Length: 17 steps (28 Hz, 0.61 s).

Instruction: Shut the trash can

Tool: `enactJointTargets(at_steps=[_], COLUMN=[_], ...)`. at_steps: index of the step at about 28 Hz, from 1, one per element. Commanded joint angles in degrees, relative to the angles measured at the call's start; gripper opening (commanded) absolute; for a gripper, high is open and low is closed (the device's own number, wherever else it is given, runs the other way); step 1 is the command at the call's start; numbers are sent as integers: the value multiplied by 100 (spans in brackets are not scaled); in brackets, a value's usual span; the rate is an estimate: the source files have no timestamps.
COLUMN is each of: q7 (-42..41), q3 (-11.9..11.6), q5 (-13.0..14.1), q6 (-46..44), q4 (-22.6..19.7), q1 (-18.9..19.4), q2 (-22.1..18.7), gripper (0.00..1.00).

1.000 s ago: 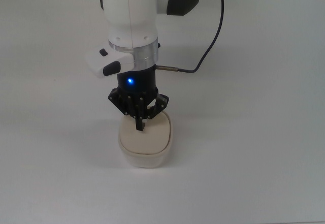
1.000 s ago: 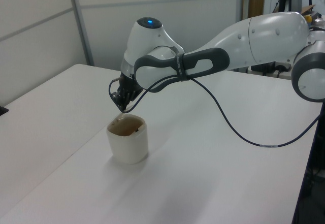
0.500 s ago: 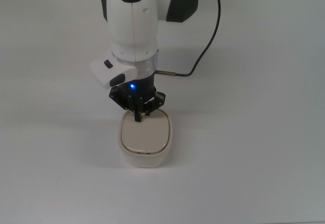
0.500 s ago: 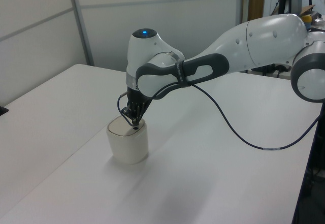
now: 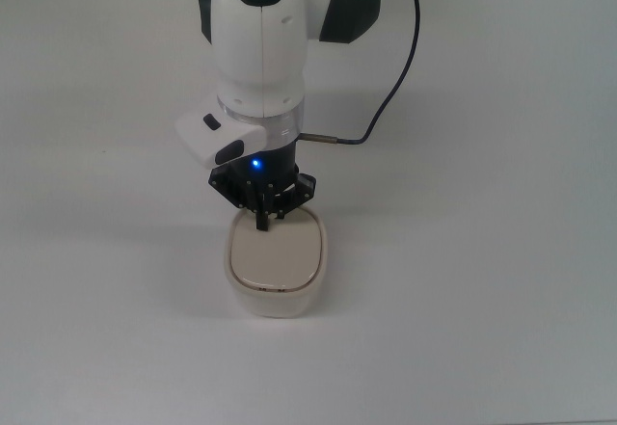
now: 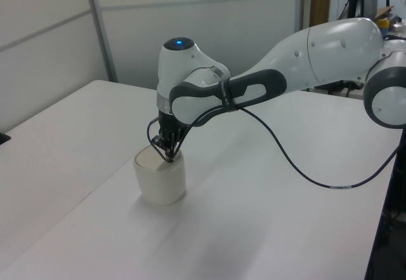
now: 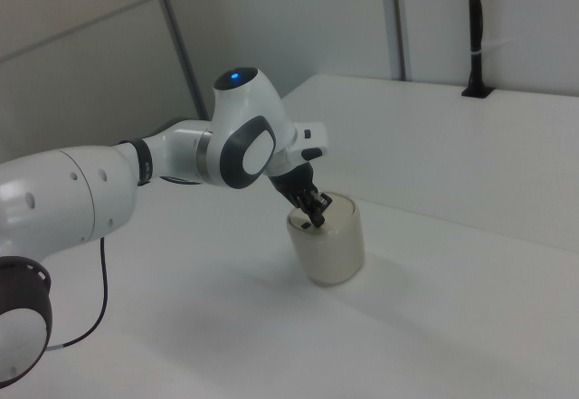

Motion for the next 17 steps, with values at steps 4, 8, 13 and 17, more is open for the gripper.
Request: enactJointTargets(at_steps=[4, 8, 13, 17], q7=[-216, -348, -471, -647], q3=[-56, -57, -30, -21], q5=[677, 687, 678, 625], q6=[-218, -657, -1387, -1905], q4=[124, 150, 159, 159], q1=[-131, -122, -122, -113], q2=[-268, -497, -796, -893], gripper=[0, 0, 0, 0])
